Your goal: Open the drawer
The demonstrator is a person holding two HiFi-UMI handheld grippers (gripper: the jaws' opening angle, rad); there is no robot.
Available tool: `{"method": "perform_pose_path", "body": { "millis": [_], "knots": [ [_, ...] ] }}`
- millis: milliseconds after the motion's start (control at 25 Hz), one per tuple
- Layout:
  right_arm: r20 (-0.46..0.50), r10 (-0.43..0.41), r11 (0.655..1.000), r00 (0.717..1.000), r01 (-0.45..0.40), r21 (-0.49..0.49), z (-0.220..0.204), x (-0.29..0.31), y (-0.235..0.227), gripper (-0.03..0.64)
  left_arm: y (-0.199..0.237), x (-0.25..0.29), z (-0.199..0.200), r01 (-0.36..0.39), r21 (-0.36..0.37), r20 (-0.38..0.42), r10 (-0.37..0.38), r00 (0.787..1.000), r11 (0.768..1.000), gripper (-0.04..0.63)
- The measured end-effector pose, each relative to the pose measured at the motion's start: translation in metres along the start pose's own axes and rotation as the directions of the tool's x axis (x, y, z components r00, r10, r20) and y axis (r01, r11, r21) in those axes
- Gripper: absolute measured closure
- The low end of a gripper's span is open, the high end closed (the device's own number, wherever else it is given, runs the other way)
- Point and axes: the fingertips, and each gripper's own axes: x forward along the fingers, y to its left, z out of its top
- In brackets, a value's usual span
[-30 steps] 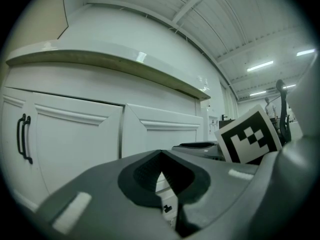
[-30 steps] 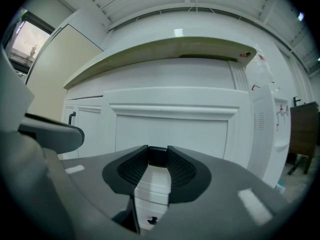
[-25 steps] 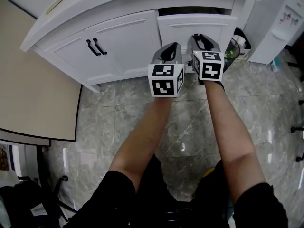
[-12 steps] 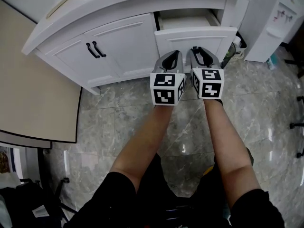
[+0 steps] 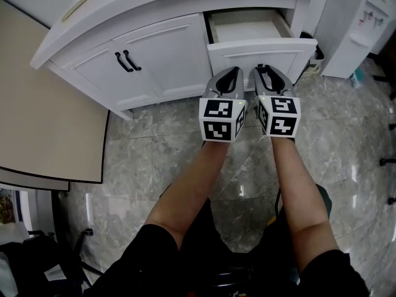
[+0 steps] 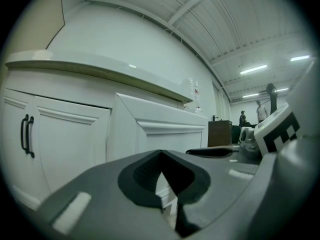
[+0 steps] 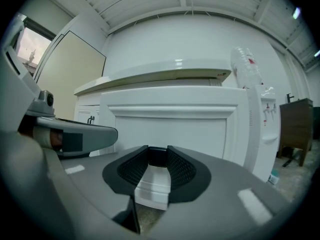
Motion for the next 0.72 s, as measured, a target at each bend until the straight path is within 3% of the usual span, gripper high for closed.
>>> {"method": "perform_pose_path", "body": {
  "millis": [400, 560, 720],
  "knots": [
    [0.022, 0.014, 1.000, 1.000, -0.014, -0.017, -0.001, 0.000, 0.003, 0.472, -0.004, 0.007, -0.007, 0.015, -0.011, 0.000, -0.015, 1.000, 1.000, 0.595],
    [0.076, 0.038, 0.999, 0.996, -0.039, 0.012, 0.026, -0.015, 0.002, 0.453, -0.006, 0.005, 0.008, -0.003, 0.003, -0.001, 0.003, 1.000, 1.000, 0.595],
    [0.088, 0.014, 1.000, 0.996, -0.014, 0.003, 0.089, -0.045, -0.001, 0.576, -0.010, -0.016, 0.055, -0.027, -0.012, -0.043, 0.026, 0.999, 1.000, 0.595]
  ]
}}
